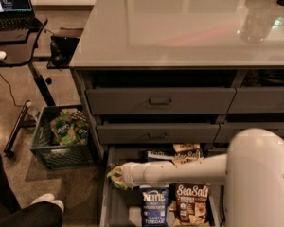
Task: Pick green rice chip bag from bottom drawer and place on counter
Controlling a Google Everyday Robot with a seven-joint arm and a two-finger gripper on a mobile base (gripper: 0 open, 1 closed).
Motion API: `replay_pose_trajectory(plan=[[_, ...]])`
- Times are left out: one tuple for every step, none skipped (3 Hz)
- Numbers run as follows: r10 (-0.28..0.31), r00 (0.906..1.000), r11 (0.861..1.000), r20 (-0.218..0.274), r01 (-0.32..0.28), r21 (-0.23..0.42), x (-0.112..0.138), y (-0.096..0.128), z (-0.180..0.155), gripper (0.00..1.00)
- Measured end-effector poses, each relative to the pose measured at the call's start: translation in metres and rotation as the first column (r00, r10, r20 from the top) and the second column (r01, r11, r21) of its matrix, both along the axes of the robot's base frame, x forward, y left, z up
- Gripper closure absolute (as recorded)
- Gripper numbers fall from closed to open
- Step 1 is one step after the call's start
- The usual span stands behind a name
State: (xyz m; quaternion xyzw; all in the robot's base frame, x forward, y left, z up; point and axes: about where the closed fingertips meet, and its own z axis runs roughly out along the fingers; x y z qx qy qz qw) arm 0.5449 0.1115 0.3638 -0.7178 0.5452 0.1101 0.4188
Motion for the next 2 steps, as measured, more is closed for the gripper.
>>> replay_pose_trajectory(plan=[[0.027,0.9996,0.998,0.007,-0.028,0.059,-0.024,-0.010,0.027,1.00],[0.004,1.0000,0.997,-0.005,-0.003,0.076,-0.028,-0.029,0.038,1.00]])
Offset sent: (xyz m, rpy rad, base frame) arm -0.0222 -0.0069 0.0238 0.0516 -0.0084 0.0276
